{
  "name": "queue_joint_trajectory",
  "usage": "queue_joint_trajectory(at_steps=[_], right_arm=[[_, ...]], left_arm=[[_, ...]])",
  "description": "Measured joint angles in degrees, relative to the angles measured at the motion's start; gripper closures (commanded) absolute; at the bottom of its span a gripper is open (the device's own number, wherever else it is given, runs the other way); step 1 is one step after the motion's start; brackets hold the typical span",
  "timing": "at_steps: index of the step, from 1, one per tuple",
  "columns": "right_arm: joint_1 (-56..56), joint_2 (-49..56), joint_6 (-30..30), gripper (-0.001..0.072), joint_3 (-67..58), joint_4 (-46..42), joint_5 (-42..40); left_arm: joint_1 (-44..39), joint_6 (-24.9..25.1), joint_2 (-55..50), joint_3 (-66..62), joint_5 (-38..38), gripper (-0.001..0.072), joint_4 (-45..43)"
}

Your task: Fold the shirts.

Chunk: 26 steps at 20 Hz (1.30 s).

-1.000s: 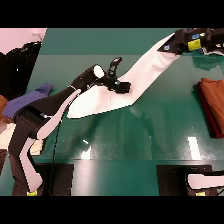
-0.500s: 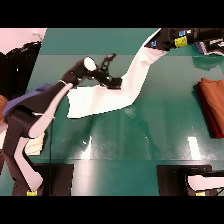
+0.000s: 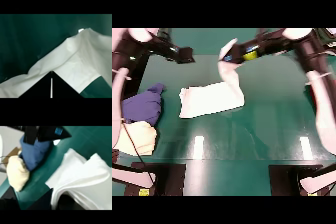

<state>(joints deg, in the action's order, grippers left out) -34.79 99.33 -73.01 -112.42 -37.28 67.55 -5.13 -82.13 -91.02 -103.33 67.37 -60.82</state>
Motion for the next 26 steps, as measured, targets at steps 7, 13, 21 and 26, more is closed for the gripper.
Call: queue_joint_trajectory(at_steps=[7,13,21,26], right_arm=[[-12.11,9.14,11.21,0.0235,-2.29,3.91,-9.20],[-1.38,4.87,6.95,0.0206,2.38,-7.63,0.94],[17.00,6.12,-0.39,0.0042,17.62,-11.41,7.85],[17.35,13.84,-1.88,0.0101,17.27,-2.62,8.94]], left_arm=[[9.22,0.68,7.96,0.00,3.61,0.0685,-0.83],[10.60,2.29,9.38,0.39,8.04,0.0685,-0.76],[10.80,2.62,9.55,0.52,9.40,0.0685,-0.42],[10.80,2.67,9.55,0.55,9.55,0.0685,-0.26]])
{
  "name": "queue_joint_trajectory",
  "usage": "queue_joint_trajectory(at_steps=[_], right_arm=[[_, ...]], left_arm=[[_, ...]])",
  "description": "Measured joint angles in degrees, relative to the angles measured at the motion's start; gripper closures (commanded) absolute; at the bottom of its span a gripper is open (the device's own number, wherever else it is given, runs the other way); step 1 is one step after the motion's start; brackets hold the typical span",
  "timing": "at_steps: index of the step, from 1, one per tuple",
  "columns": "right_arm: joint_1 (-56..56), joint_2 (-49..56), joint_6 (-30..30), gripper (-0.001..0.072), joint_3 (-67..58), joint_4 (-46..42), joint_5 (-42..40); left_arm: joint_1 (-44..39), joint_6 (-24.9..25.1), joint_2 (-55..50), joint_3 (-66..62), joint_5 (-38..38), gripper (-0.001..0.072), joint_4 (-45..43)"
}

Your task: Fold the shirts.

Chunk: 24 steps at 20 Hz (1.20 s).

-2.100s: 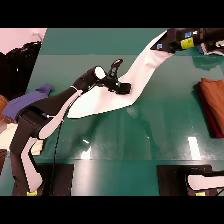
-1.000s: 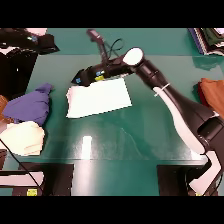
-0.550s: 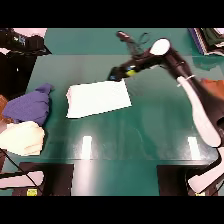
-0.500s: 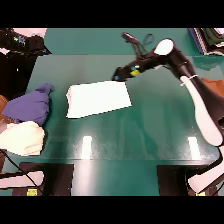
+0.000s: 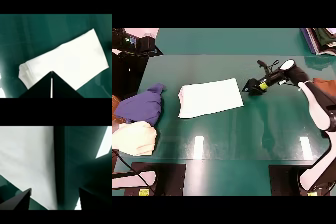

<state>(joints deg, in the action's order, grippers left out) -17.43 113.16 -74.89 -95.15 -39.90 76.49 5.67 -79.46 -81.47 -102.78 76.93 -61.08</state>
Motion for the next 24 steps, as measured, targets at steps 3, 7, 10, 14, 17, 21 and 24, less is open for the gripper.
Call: queue_joint_trajectory(at_steps=[3,7,10,14,17,21,24], right_arm=[[-3.37,5.14,-1.03,0.0143,-4.55,4.31,0.57],[-7.82,10.88,-2.05,0.0542,-10.49,8.96,-0.24],[-10.03,12.57,-0.70,0.0694,-14.03,10.49,-1.92],[-9.20,11.26,0.66,0.0694,-18.49,10.69,-1.90],[-4.59,5.86,0.63,0.0694,-18.64,6.91,-1.77],[7.56,-4.59,-0.72,0.0695,-14.99,-0.57,-1.77],[19.78,-11.72,-1.53,0.0695,-11.67,-5.62,-1.88]], left_arm=[[0.00,0.00,0.00,0.00,0.02,0.0685,-0.02],[0.00,0.00,0.02,0.00,0.07,0.0685,0.00],[0.00,0.00,0.02,0.00,0.48,0.0685,0.13],[-1.46,-0.02,0.02,0.00,1.42,0.0685,0.59],[-5.57,0.02,0.02,0.00,1.55,0.0685,0.70],[-12.74,0.70,0.02,0.00,-0.07,0.0685,0.85],[-17.40,0.90,0.02,0.00,-2.40,0.0685,0.87]])
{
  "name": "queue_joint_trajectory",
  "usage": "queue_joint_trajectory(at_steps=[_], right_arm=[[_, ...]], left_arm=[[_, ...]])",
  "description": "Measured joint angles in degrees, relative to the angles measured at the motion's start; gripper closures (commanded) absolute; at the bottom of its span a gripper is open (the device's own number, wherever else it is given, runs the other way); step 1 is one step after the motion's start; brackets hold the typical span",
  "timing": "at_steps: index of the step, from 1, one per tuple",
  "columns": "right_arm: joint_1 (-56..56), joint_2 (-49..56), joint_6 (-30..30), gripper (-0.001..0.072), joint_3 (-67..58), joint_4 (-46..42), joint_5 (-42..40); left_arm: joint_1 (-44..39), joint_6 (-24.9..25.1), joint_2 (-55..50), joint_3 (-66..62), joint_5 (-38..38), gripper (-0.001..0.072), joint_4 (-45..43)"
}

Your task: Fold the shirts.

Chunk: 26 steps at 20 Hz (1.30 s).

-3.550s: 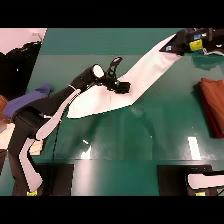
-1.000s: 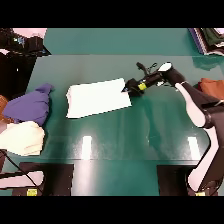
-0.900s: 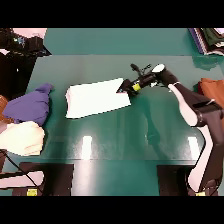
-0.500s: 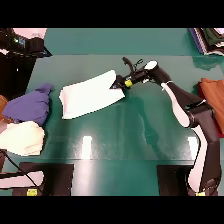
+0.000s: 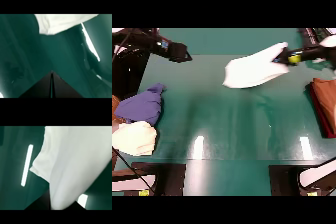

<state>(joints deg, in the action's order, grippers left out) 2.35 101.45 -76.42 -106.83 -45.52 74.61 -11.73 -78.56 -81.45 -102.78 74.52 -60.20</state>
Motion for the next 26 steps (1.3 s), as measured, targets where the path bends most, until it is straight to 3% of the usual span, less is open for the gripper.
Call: queue_joint_trajectory(at_steps=[5,9,15,20,26], right_arm=[[20.35,-6.54,-0.57,0.0695,4.26,-3.19,-1.27],[29.75,-7.87,-0.63,0.0695,5.25,-3.56,-3.87],[33.35,-8.35,-0.15,0.0695,0.52,-1.01,-6.80],[35.15,-8.92,-0.46,0.0696,-7.89,-0.33,-3.61],[39.12,-16.48,-0.66,0.0694,-0.79,-4.70,0.79]], left_arm=[[-4.46,0.00,0.00,0.00,-3.78,0.0685,0.00],[-5.44,-0.59,0.00,0.00,-4.92,0.0685,0.07],[-5.79,-1.81,0.00,0.00,-5.38,0.0685,0.13],[-5.81,-2.10,0.00,0.00,-4.63,0.0685,0.13],[-5.81,-2.10,0.00,0.00,-3.80,0.0685,0.17]])
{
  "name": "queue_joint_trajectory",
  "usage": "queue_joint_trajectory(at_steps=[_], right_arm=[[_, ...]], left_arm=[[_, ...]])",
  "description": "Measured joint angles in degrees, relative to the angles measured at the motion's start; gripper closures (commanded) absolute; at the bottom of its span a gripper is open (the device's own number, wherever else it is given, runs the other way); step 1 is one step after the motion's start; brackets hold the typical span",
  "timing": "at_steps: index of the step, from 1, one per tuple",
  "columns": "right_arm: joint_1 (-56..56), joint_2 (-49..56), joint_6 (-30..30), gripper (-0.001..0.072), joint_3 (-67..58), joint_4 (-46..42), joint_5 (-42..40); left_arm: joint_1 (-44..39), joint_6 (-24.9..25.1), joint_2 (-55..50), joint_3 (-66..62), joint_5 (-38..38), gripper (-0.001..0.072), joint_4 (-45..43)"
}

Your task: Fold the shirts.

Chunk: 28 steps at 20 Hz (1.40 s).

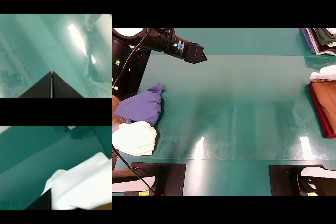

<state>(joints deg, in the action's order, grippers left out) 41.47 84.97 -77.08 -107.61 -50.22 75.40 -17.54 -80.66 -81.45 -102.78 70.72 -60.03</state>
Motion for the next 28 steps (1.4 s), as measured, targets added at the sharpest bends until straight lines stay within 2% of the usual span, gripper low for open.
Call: queue_joint_trajectory(at_steps=[4,5,6,7,8,10,11,12,16,19,22,26,27,28], right_arm=[[3.45,-6.91,0.00,0.0688,10.73,-8.81,2.95],[4.46,-8.68,0.00,0.0632,14.03,-11.19,3.67],[5.51,-10.21,0.00,0.0497,17.09,-13.07,4.15],[6.71,-11.72,0.00,0.0393,20.11,-14.91,4.39],[8.17,-13.16,0.00,0.0328,23.28,-16.31,4.79],[11.17,-15.58,0.00,0.0310,28.76,-17.94,5.14],[12.98,-16.63,0.00,0.0255,31.15,-18.64,5.29],[14.69,-17.40,0.00,0.0243,32.96,-19.21,5.51],[19.89,-20.17,0.02,0.0243,36.74,-18.49,6.40],[17.79,-21.38,0.00,0.0245,37.66,-11.34,5.70],[8.20,-21.81,0.02,0.0260,37.99,-4.33,5.42],[-11.58,-21.99,0.02,0.0284,38.16,-0.55,3.65],[-16.83,-22.01,0.04,0.0406,38.18,-0.17,2.84],[-21.42,-22.03,0.09,0.0581,38.18,0.11,1.81]], left_arm=[[0.00,0.02,0.00,0.00,0.52,0.0685,0.00],[0.00,0.04,0.00,0.00,0.68,0.0685,0.00],[0.00,0.04,0.00,0.00,0.72,0.0684,0.00],[0.00,0.09,0.00,0.00,0.83,0.0685,0.00],[0.00,0.13,0.00,0.00,0.90,0.0685,-0.02],[0.00,0.22,0.00,0.00,1.36,0.0684,-0.02],[0.00,0.42,0.00,0.00,1.62,0.0685,0.00],[0.00,0.59,0.00,0.00,1.90,0.0685,-0.02],[0.00,1.01,0.00,0.00,2.43,0.0684,0.00],[0.00,1.07,0.00,0.00,2.21,0.0684,0.00],[0.00,1.11,0.00,0.00,2.10,0.0685,0.02],[0.00,1.18,0.00,0.00,1.90,0.0684,0.07],[0.00,1.16,0.00,0.00,1.84,0.0684,0.07],[0.00,1.16,0.00,0.00,1.77,0.0684,0.07]])
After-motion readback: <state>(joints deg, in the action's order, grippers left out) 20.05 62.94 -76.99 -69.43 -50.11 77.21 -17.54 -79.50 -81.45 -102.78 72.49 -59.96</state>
